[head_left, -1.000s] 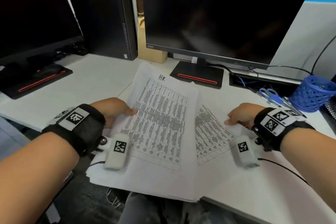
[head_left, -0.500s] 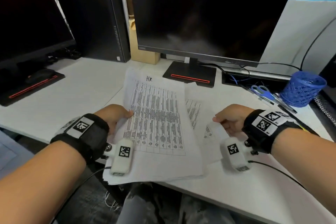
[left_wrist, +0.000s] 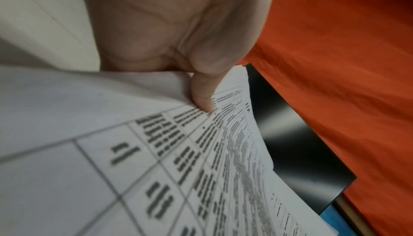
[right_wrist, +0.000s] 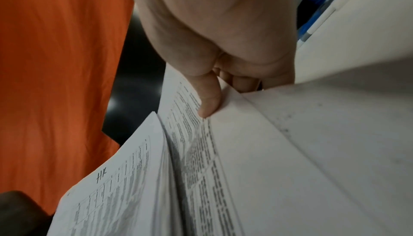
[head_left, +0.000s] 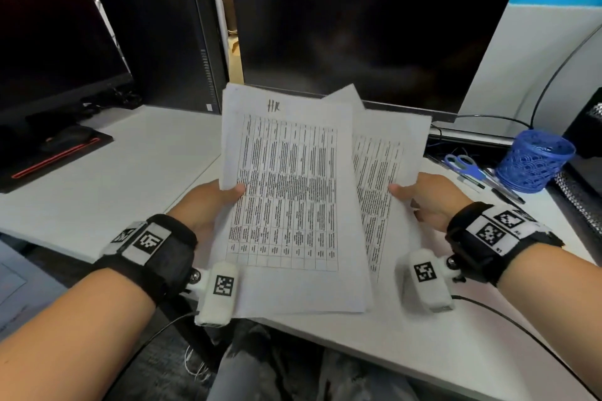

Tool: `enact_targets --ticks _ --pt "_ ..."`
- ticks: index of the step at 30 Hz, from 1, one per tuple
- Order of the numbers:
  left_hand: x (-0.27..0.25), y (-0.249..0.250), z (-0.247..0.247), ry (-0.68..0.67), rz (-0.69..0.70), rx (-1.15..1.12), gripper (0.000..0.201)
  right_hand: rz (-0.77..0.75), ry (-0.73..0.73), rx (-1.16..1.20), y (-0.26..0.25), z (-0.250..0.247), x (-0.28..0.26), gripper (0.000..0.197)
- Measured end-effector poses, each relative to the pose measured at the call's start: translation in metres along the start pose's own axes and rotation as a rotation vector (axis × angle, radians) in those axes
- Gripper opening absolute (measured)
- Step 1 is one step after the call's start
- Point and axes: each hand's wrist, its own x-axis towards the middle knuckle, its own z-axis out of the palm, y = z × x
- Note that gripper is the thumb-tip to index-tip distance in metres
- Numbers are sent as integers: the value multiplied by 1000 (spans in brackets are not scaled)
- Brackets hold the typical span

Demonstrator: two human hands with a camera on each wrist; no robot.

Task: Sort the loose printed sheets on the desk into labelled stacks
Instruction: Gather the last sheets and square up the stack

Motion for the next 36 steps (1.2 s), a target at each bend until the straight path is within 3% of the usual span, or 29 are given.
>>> enact_targets --ticks 3,8,11,16,21,22,25,26,30,33,36 --pt "-6 11 5 -50 105 -19 47 -95 -38 146 -12 -2 -17 17" --pt "-15 33 26 -66 274 -8 29 -212 8 339 -30 6 -34 12" --pt "-22 41 38 18 371 -64 29 -301 72 405 -37 9 -45 15" --pt "-29 44 54 153 441 -222 17 -475 85 324 -40 14 -62 23" --pt "-31 48 59 215 507 -340 24 -546 26 375 -36 15 -74 69" --pt "-33 50 61 232 519 -361 26 -564 18 343 -35 15 -76 67" --pt "-40 52 66 255 574 -325 38 -598 50 164 -35 14 -78 25" --pt "-43 52 68 249 584 -293 38 -603 74 109 -35 12 -77 22" --pt "-49 46 75 178 596 -236 34 -585 139 9 -40 8 -76 33" --pt "-55 50 81 100 638 -214 34 -623 182 3 -48 7 -78 27" --pt "-59 61 82 120 690 -210 36 -703 236 17 -56 6 -84 27"
